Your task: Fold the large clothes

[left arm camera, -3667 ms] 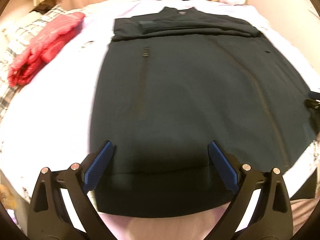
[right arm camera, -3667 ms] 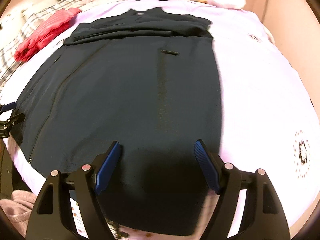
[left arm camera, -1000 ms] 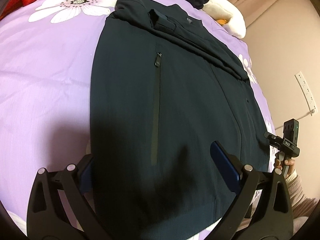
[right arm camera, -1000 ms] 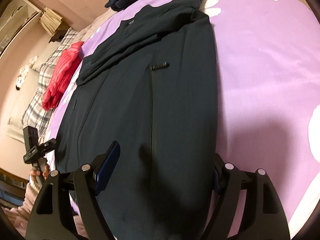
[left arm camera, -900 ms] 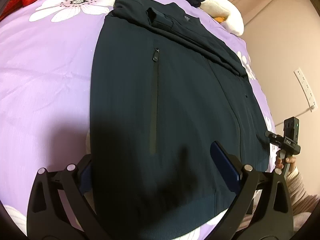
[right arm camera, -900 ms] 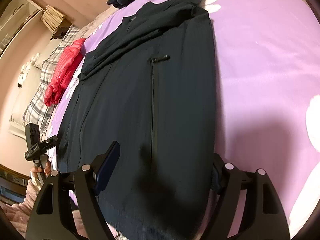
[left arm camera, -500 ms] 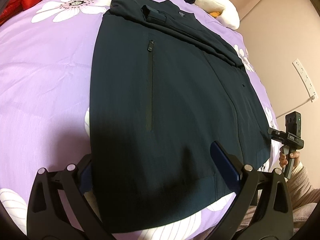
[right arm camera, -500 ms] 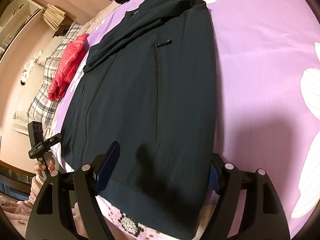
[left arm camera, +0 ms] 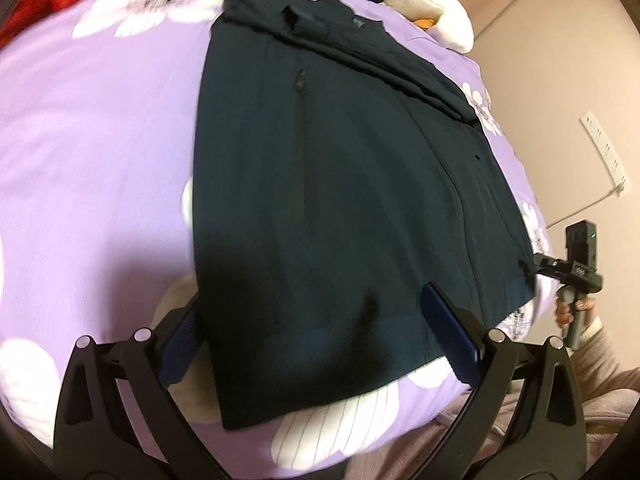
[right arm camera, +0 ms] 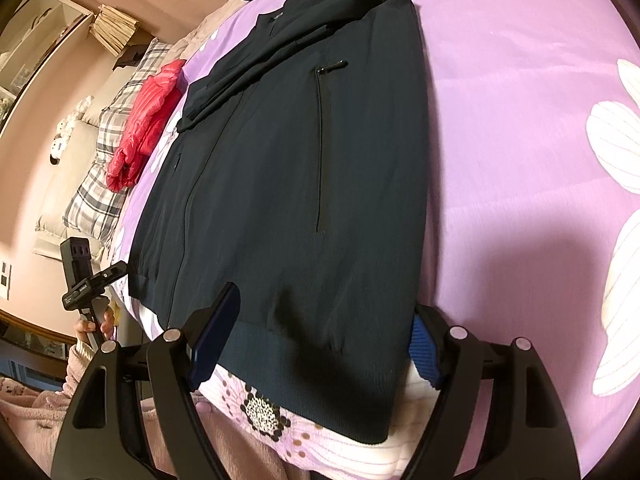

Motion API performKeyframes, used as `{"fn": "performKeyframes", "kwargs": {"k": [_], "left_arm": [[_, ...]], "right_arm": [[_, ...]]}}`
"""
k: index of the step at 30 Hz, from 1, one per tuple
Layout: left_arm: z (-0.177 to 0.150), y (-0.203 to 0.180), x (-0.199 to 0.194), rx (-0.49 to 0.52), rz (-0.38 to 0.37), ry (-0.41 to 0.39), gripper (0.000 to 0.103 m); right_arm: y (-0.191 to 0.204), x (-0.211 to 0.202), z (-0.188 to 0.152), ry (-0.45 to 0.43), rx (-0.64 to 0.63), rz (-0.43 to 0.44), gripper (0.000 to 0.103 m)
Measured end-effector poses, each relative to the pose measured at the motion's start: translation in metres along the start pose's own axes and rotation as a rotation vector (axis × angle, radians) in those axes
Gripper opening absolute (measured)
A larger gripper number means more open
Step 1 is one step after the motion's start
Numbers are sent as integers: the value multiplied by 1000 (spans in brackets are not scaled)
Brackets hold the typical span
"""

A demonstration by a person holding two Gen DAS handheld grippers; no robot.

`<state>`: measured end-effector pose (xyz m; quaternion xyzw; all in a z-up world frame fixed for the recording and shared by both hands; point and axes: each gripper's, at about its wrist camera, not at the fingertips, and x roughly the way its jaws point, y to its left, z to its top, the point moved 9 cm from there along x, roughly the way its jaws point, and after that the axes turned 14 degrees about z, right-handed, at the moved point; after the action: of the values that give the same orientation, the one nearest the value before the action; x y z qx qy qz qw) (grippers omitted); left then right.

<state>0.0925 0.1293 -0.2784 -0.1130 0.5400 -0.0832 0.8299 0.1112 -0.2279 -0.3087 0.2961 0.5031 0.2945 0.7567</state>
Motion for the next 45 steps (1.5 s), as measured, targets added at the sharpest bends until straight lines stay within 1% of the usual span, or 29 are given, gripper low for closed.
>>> {"fn": "performKeyframes", "kwargs": {"k": [3, 6, 9, 13, 18, 22, 24, 25, 26, 29, 31, 36, 39, 42, 44, 45], "left_arm": [[-2, 4, 1, -41, -34, 1, 100], [3, 4, 3, -70, -57, -8, 100], [9, 2, 7, -84, -78, -11, 100], [14, -3, 9, -101, -130, -11, 100], [15, -6, 9, -119, -171, -11, 100], [8, -7, 3, -91, -175, -4, 94], [5, -4, 1, -98, -192, 9, 92], [0, -3, 0, -103, -206, 22, 88], [-3, -1, 1, -103, -206, 28, 86], [-5, 4, 3, -115, -208, 29, 85], [-2, 4, 4, -122, -217, 26, 85], [10, -8, 13, -110, -231, 32, 85], [12, -11, 15, -103, -225, 34, 84], [11, -7, 15, -94, -201, 26, 75], [11, -3, 16, -113, -194, 27, 60], [12, -1, 17, -123, -189, 29, 56]], "right_arm": [[-1, 0, -1, -4, 4, 5, 78], [-1, 3, 0, -8, 11, 9, 78], [2, 8, 5, -7, 0, 14, 79], [4, 14, 10, -14, -5, 30, 79], [7, 22, 18, -38, 2, 71, 79], [12, 21, 14, -21, -3, 101, 79], [13, 17, 6, -6, -3, 103, 79], [12, 14, 5, -4, 0, 104, 78], [11, 11, 1, -4, 8, 105, 78], [8, 3, -9, 12, 33, 118, 78], [7, 1, -14, 30, 27, 116, 78], [12, 12, -8, 7, 17, 130, 79], [17, 19, -7, 17, -18, 107, 79], [19, 21, -6, 8, -38, 94, 74], [16, 19, -7, -8, -46, 74, 59], [13, 17, -7, -21, -39, 69, 54]]}}
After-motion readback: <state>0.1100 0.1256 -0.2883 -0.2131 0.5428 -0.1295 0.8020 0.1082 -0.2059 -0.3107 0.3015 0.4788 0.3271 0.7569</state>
